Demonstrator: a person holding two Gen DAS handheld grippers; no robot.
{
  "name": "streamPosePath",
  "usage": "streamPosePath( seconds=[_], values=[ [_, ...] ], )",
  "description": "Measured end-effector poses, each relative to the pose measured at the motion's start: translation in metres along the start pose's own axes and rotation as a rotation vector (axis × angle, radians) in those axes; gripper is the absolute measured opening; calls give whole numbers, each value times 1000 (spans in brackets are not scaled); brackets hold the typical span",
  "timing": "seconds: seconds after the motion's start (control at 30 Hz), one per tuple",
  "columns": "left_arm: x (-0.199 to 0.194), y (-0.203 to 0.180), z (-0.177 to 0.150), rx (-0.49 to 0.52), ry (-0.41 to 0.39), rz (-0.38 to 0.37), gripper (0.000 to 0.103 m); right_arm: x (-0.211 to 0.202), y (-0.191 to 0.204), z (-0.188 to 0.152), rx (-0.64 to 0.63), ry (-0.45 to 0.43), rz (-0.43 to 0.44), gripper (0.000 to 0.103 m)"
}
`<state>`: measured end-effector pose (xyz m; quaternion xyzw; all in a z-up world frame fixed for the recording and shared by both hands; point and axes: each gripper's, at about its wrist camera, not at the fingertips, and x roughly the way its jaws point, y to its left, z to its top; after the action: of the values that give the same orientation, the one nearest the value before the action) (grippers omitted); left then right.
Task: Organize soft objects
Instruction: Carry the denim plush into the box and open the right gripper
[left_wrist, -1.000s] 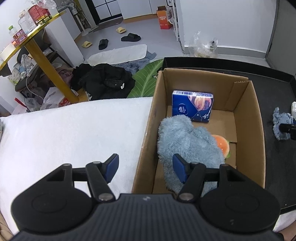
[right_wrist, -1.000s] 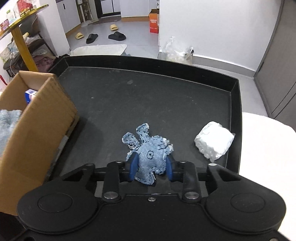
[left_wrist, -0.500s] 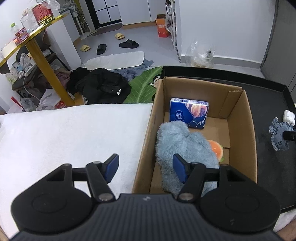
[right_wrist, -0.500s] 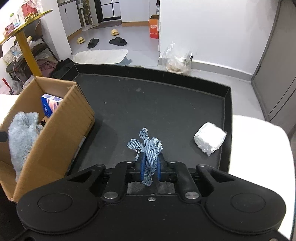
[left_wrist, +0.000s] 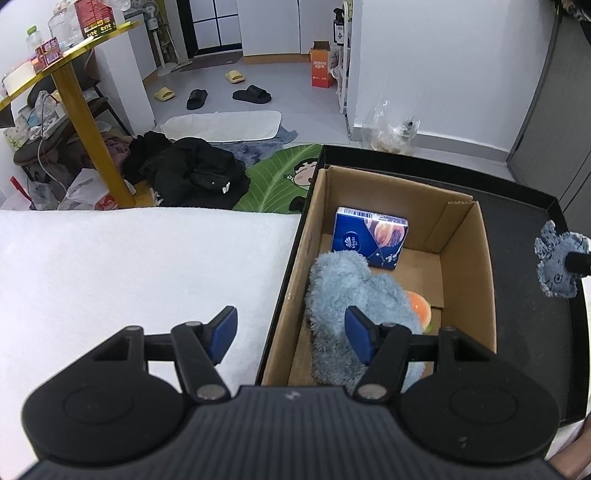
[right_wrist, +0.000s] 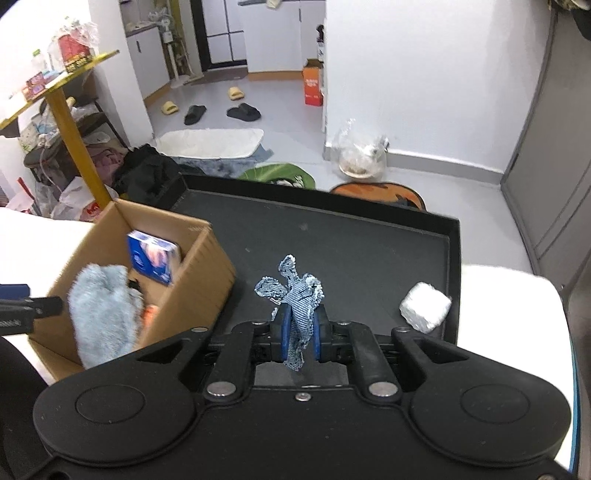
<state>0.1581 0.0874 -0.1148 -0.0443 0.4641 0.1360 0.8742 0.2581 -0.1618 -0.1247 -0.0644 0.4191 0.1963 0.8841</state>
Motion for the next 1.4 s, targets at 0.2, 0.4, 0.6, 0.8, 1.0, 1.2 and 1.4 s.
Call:
streamPosePath(
  seconds=[0.2, 0.4, 0.6, 0.8, 1.0, 1.2, 1.4],
  values=[
    [2, 6, 0, -29, 3, -21, 63, -11, 22, 17, -28, -29, 21, 12],
    [4, 12, 0, -52, 5, -46, 63, -16, 40, 33, -22, -54, 44, 12],
    [4, 18, -1, -67, 0, -60, 63, -17, 58, 47, -37, -76, 76, 13],
    [7, 26, -3, -92, -3, -79, 63, -9, 77, 54, -65, -77, 93, 13],
    [15, 34, -2, -118, 21, -107, 62, -3, 96, 57, -74, -66, 115, 13],
    [19, 38, -2, -125, 37, -116, 52, 5, 102, 58, -48, -59, 96, 46],
    [22, 40, -4, -141, 54, -139, 11, 3, 87, 54, 0, -68, 73, 59]
  ],
)
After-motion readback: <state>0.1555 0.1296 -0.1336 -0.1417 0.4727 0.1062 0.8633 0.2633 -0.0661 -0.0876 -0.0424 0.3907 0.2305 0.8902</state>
